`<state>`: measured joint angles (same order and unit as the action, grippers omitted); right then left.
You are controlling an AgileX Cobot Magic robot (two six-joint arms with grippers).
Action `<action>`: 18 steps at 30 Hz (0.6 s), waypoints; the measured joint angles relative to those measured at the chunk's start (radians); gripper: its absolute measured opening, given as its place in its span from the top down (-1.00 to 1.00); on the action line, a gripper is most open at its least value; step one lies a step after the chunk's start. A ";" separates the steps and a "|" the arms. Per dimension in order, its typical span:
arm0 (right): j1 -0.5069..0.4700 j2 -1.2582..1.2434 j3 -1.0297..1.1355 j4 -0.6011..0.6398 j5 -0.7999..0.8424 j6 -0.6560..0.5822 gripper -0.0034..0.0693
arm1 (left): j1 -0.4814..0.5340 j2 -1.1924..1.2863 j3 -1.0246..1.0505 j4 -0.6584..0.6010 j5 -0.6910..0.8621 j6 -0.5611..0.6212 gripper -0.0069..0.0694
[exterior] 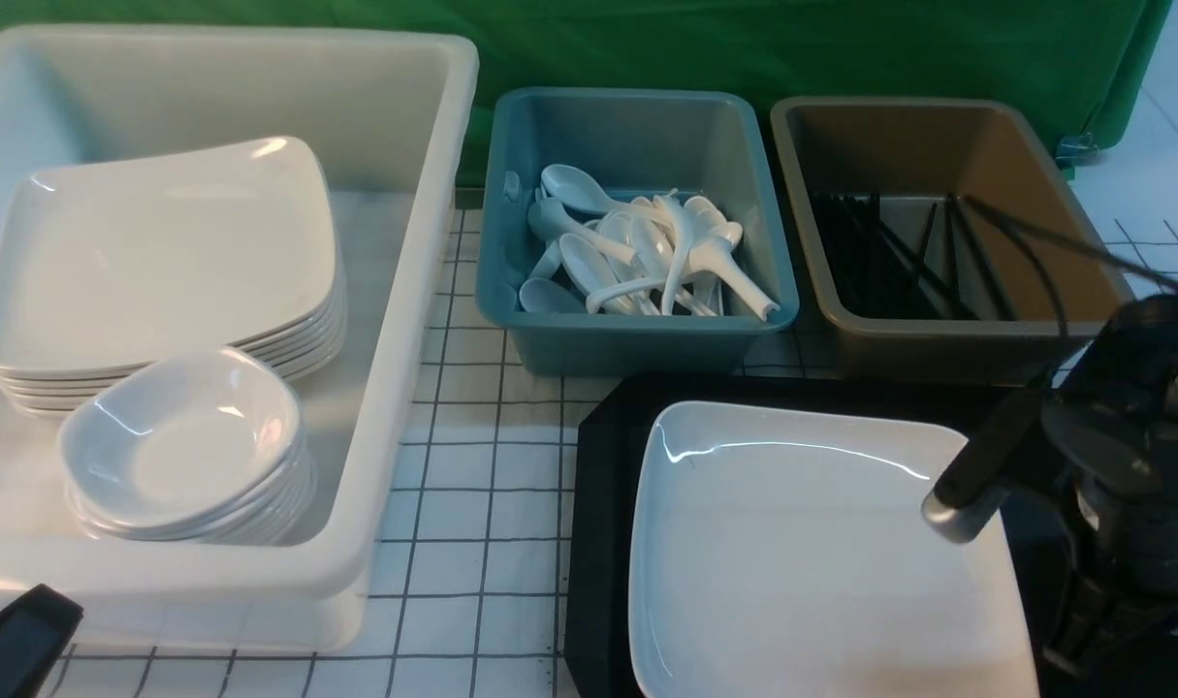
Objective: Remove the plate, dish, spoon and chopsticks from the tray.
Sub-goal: Use the right arm to put the small plate into the large storage box on the left
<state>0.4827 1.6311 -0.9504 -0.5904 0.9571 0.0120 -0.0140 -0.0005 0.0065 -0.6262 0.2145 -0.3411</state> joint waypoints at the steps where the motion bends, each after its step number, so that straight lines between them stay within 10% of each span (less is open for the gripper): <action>1: -0.001 -0.029 -0.059 0.014 0.069 0.003 0.68 | 0.000 0.000 0.000 0.009 0.000 0.000 0.76; 8: -0.001 -0.165 -0.314 0.162 0.160 -0.012 0.68 | 0.000 0.000 0.000 0.050 0.014 0.000 0.76; 18: 0.091 -0.085 -0.646 1.121 -0.054 -0.555 0.68 | 0.000 0.000 0.000 0.064 0.034 0.000 0.76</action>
<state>0.5738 1.5461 -1.5966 0.5302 0.9036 -0.5429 -0.0140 -0.0005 0.0065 -0.5618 0.2485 -0.3411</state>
